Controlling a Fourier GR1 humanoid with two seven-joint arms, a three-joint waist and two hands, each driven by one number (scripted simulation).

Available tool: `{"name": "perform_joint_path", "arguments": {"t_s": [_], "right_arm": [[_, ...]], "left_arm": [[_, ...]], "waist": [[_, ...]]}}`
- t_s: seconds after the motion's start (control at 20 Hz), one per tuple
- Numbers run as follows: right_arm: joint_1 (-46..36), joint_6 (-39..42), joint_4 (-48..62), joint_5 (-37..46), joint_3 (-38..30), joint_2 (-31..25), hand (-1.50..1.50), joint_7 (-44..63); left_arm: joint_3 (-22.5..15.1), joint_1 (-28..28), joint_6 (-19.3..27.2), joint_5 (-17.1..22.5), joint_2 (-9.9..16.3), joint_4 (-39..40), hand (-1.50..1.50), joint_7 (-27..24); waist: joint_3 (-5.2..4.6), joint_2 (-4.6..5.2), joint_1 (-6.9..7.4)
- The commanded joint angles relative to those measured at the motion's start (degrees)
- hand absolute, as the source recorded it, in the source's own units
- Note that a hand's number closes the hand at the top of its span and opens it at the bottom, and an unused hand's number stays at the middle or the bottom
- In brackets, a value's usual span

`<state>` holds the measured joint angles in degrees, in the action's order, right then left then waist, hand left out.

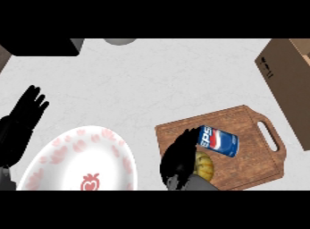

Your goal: Pick the squash from the cutting board and place it in the cardboard box

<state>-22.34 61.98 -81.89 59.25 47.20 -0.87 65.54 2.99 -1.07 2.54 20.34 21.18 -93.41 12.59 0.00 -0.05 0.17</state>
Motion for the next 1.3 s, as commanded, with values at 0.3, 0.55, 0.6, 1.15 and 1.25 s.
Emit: {"name": "perform_joint_path", "arguments": {"t_s": [0.3, 0.55, 0.6, 1.15, 1.25], "right_arm": [[-1.1, -1.51, -1.19, 4.45, 0.49, -1.22, 1.5, -5.8], [0.91, -3.6, 0.99, 6.47, 3.19, 0.8, 1.5, -4.93], [-2.7, -4.55, 3.72, 7.62, 1.09, 0.7, 1.5, -8.48], [-9.22, -31.23, 0.09, -2.63, -43.85, -7.61, 1.5, -15.07], [-11.93, -35.33, 4.9, -2.15, -46.2, -9.18, 1.5, -18.72]], "left_arm": [[0.84, -0.46, -0.47, -2.67, -2.72, -0.46, 0.0, 1.41], [2.24, -2.25, -1.68, -3.36, -2.04, -0.33, 0.0, 2.7], [1.52, 0.76, -1.74, -3.21, -3.8, -1.45, 0.0, 1.72], [1.55, 1.5, -1.88, -2.2, -3.57, -2.44, 0.0, 0.12], [2.01, -1.06, -1.99, -1.94, -2.6, -2.18, 0.0, 1.4]], "waist": [[0.01, 0.02, -0.04], [0.01, 0.03, -0.02], [0.01, 0.04, 0.14], [0.4, 1.39, 0.74], [0.23, 1.24, 1.23]]}}
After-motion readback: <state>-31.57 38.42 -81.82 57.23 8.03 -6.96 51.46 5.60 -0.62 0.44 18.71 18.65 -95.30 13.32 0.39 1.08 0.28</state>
